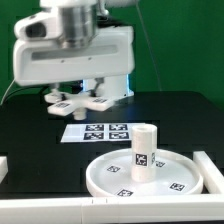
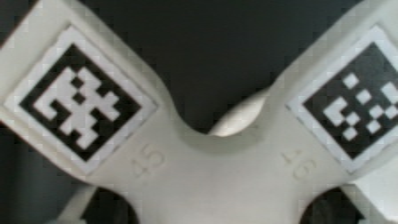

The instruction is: Assemble round table

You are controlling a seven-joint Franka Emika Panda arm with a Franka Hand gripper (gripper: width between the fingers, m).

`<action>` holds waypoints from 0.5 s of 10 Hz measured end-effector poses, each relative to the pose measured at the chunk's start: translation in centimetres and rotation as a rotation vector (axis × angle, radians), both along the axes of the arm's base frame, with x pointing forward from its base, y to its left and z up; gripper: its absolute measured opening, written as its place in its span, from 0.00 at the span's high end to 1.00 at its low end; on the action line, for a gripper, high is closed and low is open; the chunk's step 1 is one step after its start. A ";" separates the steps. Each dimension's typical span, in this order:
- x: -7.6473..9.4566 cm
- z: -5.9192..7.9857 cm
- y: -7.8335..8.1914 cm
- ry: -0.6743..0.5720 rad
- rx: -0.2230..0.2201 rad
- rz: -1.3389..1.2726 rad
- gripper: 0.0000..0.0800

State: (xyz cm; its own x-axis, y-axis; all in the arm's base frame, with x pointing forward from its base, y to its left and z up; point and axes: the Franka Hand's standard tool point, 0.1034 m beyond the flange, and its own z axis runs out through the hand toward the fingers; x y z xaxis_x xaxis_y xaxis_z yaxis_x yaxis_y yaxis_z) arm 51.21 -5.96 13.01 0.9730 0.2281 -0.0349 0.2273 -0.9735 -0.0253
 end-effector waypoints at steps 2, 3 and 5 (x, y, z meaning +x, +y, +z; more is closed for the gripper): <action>2.6 1.1 2.3 -0.122 -0.010 0.006 0.45; 2.8 1.0 1.4 -0.206 -0.023 0.014 0.45; 2.4 0.7 1.3 -0.194 -0.024 0.008 0.45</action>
Offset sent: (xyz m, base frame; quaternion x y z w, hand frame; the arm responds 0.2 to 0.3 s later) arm 0.0000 0.0000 0.0000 0.0000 0.0000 0.0000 1.0000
